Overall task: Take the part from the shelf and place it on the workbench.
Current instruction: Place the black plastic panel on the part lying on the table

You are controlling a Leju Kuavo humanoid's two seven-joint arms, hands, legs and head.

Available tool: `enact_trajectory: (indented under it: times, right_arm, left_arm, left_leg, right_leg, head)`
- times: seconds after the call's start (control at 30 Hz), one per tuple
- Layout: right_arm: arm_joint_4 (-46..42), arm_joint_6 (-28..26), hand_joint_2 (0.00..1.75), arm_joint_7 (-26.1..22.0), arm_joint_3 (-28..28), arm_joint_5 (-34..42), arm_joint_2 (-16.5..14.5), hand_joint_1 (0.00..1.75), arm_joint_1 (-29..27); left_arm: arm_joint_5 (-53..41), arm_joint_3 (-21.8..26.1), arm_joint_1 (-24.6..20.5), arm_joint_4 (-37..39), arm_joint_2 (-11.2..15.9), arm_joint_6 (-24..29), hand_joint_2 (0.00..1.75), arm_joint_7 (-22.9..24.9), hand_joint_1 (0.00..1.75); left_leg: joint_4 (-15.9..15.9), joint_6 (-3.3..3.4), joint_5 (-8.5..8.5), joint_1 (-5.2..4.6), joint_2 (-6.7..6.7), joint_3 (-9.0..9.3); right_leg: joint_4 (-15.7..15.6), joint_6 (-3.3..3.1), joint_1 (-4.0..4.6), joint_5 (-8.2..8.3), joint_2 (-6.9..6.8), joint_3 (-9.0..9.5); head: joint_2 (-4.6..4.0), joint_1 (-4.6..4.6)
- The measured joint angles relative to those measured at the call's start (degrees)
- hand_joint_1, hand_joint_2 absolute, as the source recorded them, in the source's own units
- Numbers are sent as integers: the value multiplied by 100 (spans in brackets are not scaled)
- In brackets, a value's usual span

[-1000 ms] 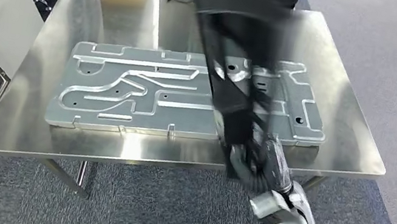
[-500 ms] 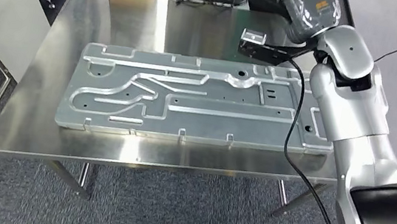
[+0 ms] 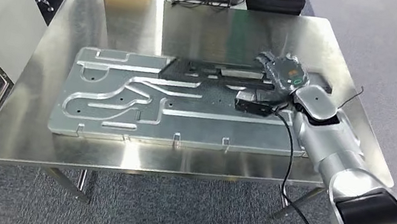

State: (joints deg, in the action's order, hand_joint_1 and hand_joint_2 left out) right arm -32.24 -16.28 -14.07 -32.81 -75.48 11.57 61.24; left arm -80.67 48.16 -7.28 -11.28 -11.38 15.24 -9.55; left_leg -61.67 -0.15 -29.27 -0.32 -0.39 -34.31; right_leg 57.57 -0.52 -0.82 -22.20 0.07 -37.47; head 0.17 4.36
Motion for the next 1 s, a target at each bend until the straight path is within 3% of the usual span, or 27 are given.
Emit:
enact_trajectory:
  times: [0.07,0.1,0.13,0.17,0.23,0.3,0.33,0.43,0.5,0.6,0.67,0.7,0.77,0.83,0.93,1.0]
  right_arm:
    - [95,21,0,-21,-4,80,-24,0,-10]
    - [138,33,0,-31,-4,105,-36,0,-20]
    - [178,48,0,-38,-5,121,-48,0,-32]
    - [211,61,0,-41,-5,131,-57,0,-42]
    - [256,81,0,-43,-7,151,-73,0,-40]
    - [288,84,0,-43,-7,172,-79,0,-14]
    - [304,83,0,-43,-7,184,-80,0,-3]
    - [335,76,0,-38,-7,222,-73,0,16]
    - [339,74,0,-29,-6,240,-46,0,47]
    - [355,73,0,-14,-4,251,15,0,113]
    - [356,75,0,1,-4,256,45,0,133]
    - [335,85,0,5,-3,260,72,0,157]
    - [218,195,0,-7,13,291,189,0,299]
    - [27,426,0,-47,47,352,360,0,532]
    - [-308,778,0,-100,120,501,703,0,826]
    - [-601,939,0,-122,183,653,967,0,915]
  left_arm:
    - [95,-5,0,0,7,20,0,-55,0]
    - [136,-4,5,0,11,20,0,-59,0]
    - [167,-2,11,0,18,19,0,-45,0]
    - [197,4,15,0,25,15,0,-11,0]
    - [272,34,17,0,40,1,0,63,0]
    - [333,87,17,0,51,-22,0,148,0]
    - [346,111,20,0,55,-40,0,201,0]
    - [347,145,49,0,69,-114,0,327,0]
    - [348,155,56,0,78,-148,0,344,0]
    - [349,165,71,0,86,-169,0,352,0]
    - [352,171,90,0,95,-180,0,362,0]
    - [356,173,95,0,98,-185,0,365,0]
    - [374,182,106,0,100,-196,0,367,0]
    - [394,204,131,0,103,-206,0,369,0]
    - [412,248,197,0,111,-222,0,373,0]
    - [419,269,246,0,115,-225,0,375,0]
  left_leg:
    - [-771,-47,-344,32,4,-379]
    - [-1131,-65,-455,47,4,-574]
    - [-1321,-80,-459,58,4,-694]
    - [-1273,-88,-344,70,5,-703]
    - [-575,-86,109,91,5,-419]
    - [111,-55,404,90,0,-110]
    - [265,-33,452,84,-3,-46]
    - [323,67,492,69,3,-51]
    - [381,161,558,77,18,-64]
    - [394,226,634,61,21,-142]
    - [368,227,681,45,22,-215]
    - [348,223,702,40,22,-254]
    - [303,203,741,27,17,-332]
    - [289,159,797,12,10,-381]
    - [330,78,907,10,-14,-431]
    - [200,21,724,3,-28,-510]
  right_leg:
    - [-2,-32,-1,-19,-2,18]
    - [-1,-38,-1,-27,-1,27]
    - [1,-39,-2,-34,3,38]
    - [4,-34,-4,-44,10,53]
    - [24,-7,-10,-67,26,87]
    - [60,38,8,-81,37,90]
    - [72,65,17,-75,39,81]
    - [82,153,4,-62,47,55]
    - [317,200,-7,-303,41,-28]
    - [1359,243,-8,-990,27,-360]
    - [1719,246,-7,-1132,25,-390]
    - [1553,235,-7,-1046,24,-234]
    - [760,195,0,-810,21,302]
    - [181,163,33,-667,20,643]
    - [58,99,46,-558,-3,621]
    - [-12,19,7,-442,-44,564]
  head:
    - [0,1]
    - [0,1]
    - [0,1]
    - [0,1]
    - [0,1]
    - [0,1]
    - [0,0]
    - [0,0]
    - [0,0]
    - [0,-1]
    - [0,-1]
    - [0,-1]
    - [0,-1]
    - [0,-1]
    - [0,-1]
    - [0,0]
